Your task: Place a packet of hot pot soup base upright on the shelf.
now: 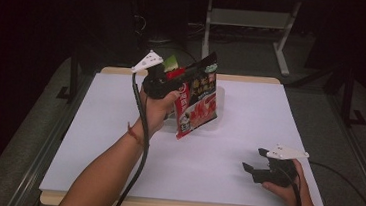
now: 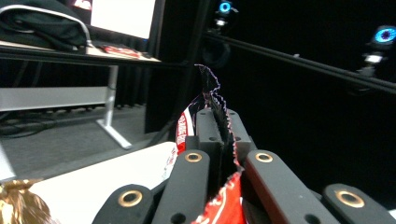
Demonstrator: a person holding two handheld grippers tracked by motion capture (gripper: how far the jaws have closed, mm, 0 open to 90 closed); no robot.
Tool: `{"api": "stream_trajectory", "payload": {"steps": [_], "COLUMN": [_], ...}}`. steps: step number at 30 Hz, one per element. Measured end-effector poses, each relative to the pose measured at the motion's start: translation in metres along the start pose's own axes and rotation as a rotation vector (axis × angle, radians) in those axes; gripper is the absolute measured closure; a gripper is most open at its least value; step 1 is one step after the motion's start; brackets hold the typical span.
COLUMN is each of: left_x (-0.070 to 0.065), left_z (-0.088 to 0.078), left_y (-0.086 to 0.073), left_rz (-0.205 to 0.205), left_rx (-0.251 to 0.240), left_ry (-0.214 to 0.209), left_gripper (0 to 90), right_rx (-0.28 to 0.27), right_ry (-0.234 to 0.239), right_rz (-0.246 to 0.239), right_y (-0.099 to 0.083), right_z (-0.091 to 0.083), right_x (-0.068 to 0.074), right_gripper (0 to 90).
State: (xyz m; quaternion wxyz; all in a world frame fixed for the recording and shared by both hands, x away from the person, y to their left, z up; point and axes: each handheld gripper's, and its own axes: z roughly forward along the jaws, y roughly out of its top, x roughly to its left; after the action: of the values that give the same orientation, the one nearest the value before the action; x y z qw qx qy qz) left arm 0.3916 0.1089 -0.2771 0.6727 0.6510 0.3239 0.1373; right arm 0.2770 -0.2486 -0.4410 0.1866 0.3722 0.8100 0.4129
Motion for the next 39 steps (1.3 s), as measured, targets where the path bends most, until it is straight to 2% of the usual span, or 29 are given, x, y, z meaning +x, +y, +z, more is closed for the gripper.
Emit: {"api": "stream_trajectory", "payload": {"steps": [5,7,9,14,17,18,21,23,25,27,29,33,36,39], "left_x": [0.003,0.003,0.006,0.01,0.013,0.014,0.018,0.018,0.017,0.019,0.021,0.026,0.03,0.031], "left_z": [0.02,0.028,0.035,0.051,0.061,0.063,0.07,0.073,0.077,0.078,0.08,0.085,0.089,0.093], "left_y": [0.001,0.001,0.0,-0.003,-0.008,-0.009,-0.011,-0.011,-0.011,-0.01,-0.01,-0.009,-0.009,-0.011], "left_rz": [-0.014,0.0,-0.027,-0.008,-0.015,-0.002,-0.012,-0.002,0.019,0.005,0.016,0.013,-0.005,0.004], "left_rx": [0.003,0.009,0.006,-0.005,-0.006,-0.005,-0.017,-0.024,-0.022,-0.033,-0.031,-0.039,-0.047,-0.048], "left_ry": [0.042,0.068,0.074,0.104,0.12,0.13,0.145,0.137,0.149,0.143,0.157,0.169,0.177,0.179], "left_gripper": [88.8,88.8,88.8,88.9,88.8,88.8,88.8,88.8,88.7,88.7,88.8,88.8,88.8,88.7], "right_rx": [0.005,0.008,0.011,0.006,0.01,0.013,0.019,0.025,0.029,0.027,0.031,0.038,0.044,0.051], "right_ry": [-0.003,-0.006,-0.006,-0.005,-0.01,-0.01,0.001,0.006,-0.003,0.002,0.006,0.0,0.004,0.008], "right_rz": [0.007,0.002,0.001,0.003,0.0,-0.001,-0.014,-0.022,-0.02,-0.02,-0.024,-0.041,-0.035,-0.05], "right_y": [-0.001,0.0,0.0,0.001,0.001,0.001,0.002,0.001,0.002,0.002,0.002,0.003,0.003,0.002], "right_z": [0.0,0.001,0.0,0.0,0.002,0.003,0.005,0.005,0.007,0.007,0.008,0.01,0.012,0.013], "right_x": [0.0,0.0,0.001,0.001,0.001,0.002,0.005,0.006,0.005,0.006,0.007,0.009,0.009,0.009], "right_gripper": [20.7,20.9,20.9,20.7,20.6,20.6,20.3,20.3,20.3,20.3,20.3,20.0,19.9,19.9]}}
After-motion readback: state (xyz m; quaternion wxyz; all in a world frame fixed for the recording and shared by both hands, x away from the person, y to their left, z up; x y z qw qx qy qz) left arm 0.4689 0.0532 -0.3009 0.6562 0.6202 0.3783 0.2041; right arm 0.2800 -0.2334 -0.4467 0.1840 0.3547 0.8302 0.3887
